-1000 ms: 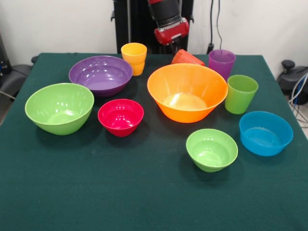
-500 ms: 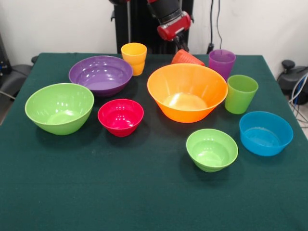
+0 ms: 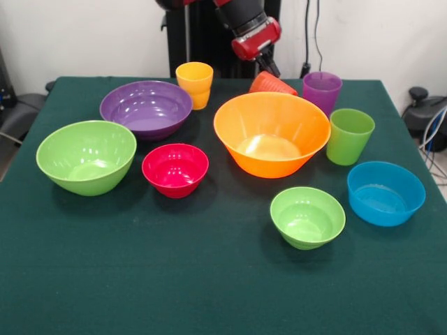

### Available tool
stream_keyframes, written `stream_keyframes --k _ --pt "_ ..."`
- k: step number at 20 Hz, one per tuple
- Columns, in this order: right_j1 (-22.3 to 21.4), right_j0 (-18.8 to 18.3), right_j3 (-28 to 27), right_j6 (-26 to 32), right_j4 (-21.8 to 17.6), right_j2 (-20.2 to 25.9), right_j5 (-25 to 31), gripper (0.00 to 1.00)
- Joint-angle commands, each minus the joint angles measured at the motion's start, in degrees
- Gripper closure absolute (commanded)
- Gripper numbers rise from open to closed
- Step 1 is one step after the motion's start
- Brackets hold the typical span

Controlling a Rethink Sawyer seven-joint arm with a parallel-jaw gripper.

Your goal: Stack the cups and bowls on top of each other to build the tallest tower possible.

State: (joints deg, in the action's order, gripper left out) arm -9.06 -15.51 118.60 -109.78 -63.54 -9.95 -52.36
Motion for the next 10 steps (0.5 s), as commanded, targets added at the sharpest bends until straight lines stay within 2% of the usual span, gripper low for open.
stream_keyframes --k 1,4,5,7,10 --pt "4.6 2.8 -7.6 5.8 10.6 2.3 -4.2 1.00" --pt "4.8 6.8 -8.2 7.0 14.4 -1.6 -1.8 1.00" --pt "4.3 9.2 -8.7 6.7 15.1 -3.5 1.7 1.00" --pt "3.8 12.3 -9.0 6.6 17.1 -6.6 4.2 1.00" --pt "2.8 14.8 -9.6 4.6 15.9 -8.7 7.7 1.00"
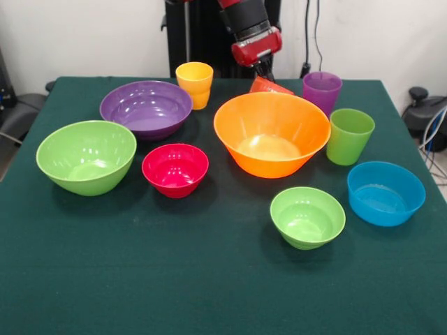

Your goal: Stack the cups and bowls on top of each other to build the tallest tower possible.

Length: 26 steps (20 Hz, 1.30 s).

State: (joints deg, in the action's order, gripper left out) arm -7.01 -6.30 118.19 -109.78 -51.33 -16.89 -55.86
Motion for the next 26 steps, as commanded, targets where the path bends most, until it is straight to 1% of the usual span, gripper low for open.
stream_keyframes --k 1,7,13,18,20,22,23,25,26 --pt "0.9 6.4 -9.7 4.3 3.3 -2.6 12.2 1.00" --pt "2.8 10.4 -12.1 2.1 -0.4 -4.8 18.7 1.00" --pt "5.0 11.9 -12.7 2.5 0.5 -6.7 18.5 1.00" --pt "5.0 13.2 -13.2 1.4 -1.9 -7.1 21.6 1.00" --pt "5.2 13.7 -12.7 2.1 0.3 -8.2 19.5 1.00" --pt "5.6 14.1 -12.3 2.6 3.8 -9.1 16.4 1.00" --pt "5.6 13.8 -11.8 2.4 5.4 -9.1 14.3 1.00" --pt "5.5 12.2 -10.8 1.5 7.2 -8.4 10.0 1.00" --pt "5.2 11.2 -10.6 0.7 6.9 -7.7 8.8 1.00"
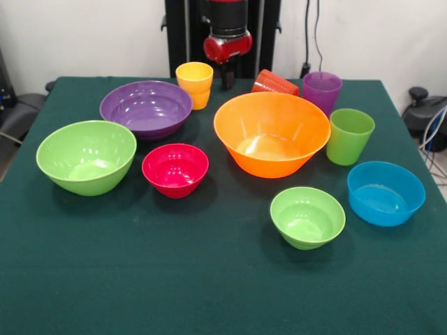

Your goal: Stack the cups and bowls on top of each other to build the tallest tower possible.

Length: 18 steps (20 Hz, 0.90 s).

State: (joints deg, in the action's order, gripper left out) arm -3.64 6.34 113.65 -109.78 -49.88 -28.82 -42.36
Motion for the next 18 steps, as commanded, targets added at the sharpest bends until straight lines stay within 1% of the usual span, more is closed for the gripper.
stream_keyframes --k 1,2,4,5,6,9,11,16,18 --pt "1.8 -2.7 -5.6 0.2 5.4 5.2 -7.3 1.00" --pt "1.8 -3.5 -5.5 -0.1 5.3 5.6 -8.5 1.00" --pt "2.7 -4.5 -5.1 0.5 6.6 6.1 -12.1 1.00" --pt "2.8 -5.9 -4.9 0.6 7.1 6.4 -14.8 1.00" --pt "3.0 -6.1 -4.9 0.7 7.1 6.4 -15.4 1.00" --pt "1.7 -7.7 -5.2 -1.6 4.3 8.1 -16.6 1.00" --pt "1.7 -8.3 -5.2 -1.9 3.8 8.5 -18.2 1.00" --pt "1.7 -9.1 -5.6 -3.2 1.4 9.4 -19.3 1.00" --pt "1.3 -9.0 -5.6 -4.1 0.1 9.7 -18.7 1.00"
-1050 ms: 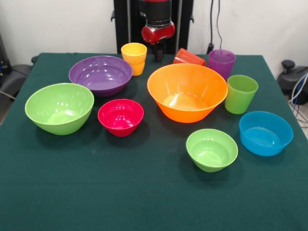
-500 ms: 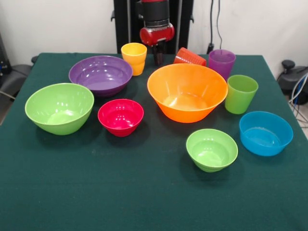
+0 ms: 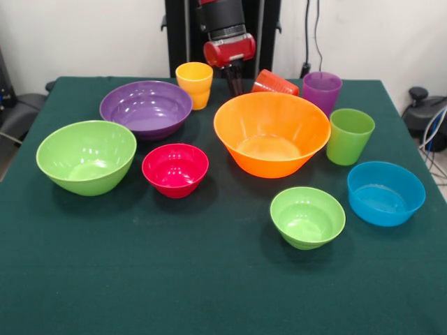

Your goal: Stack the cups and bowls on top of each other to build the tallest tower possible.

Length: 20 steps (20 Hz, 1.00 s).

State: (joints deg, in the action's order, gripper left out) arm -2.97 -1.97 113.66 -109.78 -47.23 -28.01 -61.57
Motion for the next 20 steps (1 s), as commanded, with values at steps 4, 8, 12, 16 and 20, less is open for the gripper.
stream_keyframes --k 4,8,12,16,20 --pt "-1.0 -1.0 -6.3 -9.9 -8.7 11.0 5.3 1.00" --pt "-2.2 -1.3 -6.6 -14.2 -13.6 13.0 9.1 1.00" --pt "-1.6 -1.5 -6.5 -13.3 -12.9 13.5 10.0 1.00" --pt "-1.3 -1.9 -6.5 -13.1 -13.0 14.2 9.8 1.00" --pt "0.5 -4.0 -5.5 -6.5 -8.1 14.1 1.9 1.00"
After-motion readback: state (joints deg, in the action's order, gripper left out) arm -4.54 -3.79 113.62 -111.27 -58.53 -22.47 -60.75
